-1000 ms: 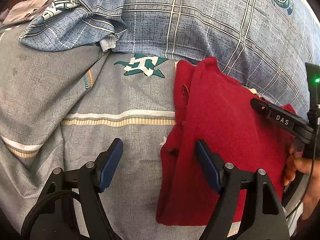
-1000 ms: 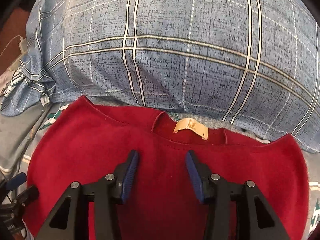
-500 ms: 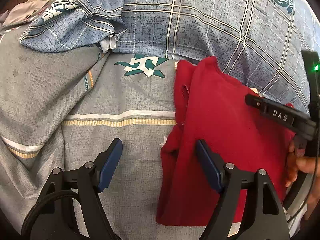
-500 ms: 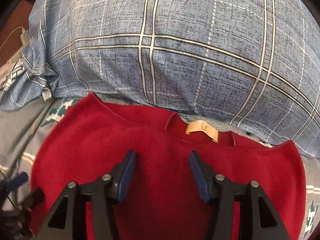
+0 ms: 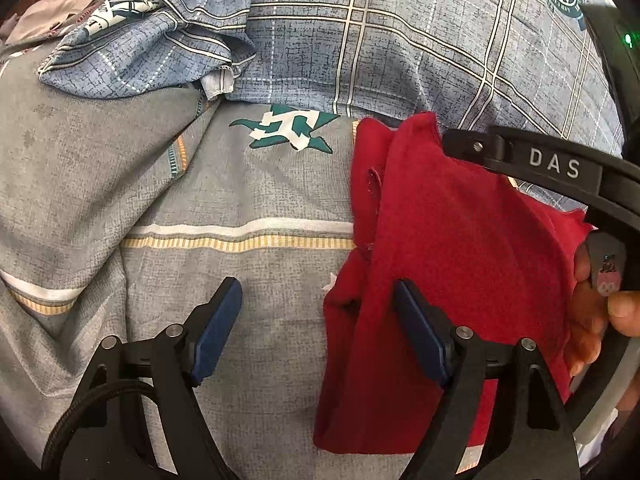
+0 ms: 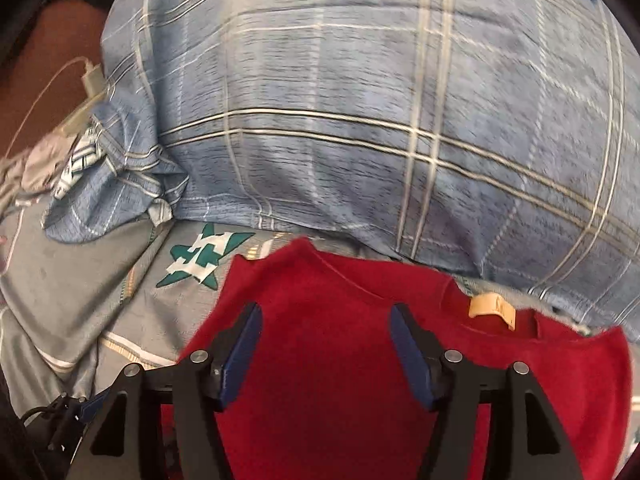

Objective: Fold small clothes

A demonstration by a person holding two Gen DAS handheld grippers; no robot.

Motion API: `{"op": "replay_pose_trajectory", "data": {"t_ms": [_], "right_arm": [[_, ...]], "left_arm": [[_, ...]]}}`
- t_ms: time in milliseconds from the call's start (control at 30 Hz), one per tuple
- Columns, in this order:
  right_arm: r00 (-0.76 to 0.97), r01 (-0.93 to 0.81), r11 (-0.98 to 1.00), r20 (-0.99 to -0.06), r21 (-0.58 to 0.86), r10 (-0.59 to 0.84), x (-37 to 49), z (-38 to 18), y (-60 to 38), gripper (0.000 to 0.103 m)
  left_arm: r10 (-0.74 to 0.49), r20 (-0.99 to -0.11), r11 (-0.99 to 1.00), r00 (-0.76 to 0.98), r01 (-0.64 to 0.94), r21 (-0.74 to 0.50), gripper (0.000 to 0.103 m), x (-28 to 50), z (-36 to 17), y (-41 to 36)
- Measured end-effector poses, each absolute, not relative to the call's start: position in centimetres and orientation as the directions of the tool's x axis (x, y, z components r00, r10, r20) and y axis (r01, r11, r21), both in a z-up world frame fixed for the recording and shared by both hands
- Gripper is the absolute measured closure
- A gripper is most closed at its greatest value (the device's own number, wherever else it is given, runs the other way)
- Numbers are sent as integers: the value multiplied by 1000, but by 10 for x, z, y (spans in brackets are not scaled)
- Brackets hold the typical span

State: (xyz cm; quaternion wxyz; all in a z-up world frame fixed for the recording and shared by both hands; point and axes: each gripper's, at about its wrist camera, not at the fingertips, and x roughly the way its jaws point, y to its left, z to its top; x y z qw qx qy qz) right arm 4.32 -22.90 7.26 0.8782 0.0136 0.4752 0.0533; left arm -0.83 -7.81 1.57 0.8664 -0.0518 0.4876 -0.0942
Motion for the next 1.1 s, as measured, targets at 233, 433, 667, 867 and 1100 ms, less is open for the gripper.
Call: {"op": "replay_pose_trajectory", "data": {"t_ms": [233,433,667,867,1100], "right_arm": [[507,-123,982,-842,144,187,60,63,-210,37],[419,-142,985,-895,102,153,88,29,-183,30],[473,-179,983,-873,40,121,85,21,-174,57],[509,-207,965,-824,162,248,65,56,-199,85],[530,-200,951,-790,237,309,50,82,-226,86]], "left_arm": [[-215,-835,977,506,111,-184,22,-6,15,-78],[-225,-837,974,498,104,-200,22,-6,15,-77],[-250,-831,968,497,107,-228,22,-5,14,-82],[-302,-813,953,498,164,-254,22,-5,14,-96],[-377,-782,926,497,188,-328,25,0,13,-100]]}}
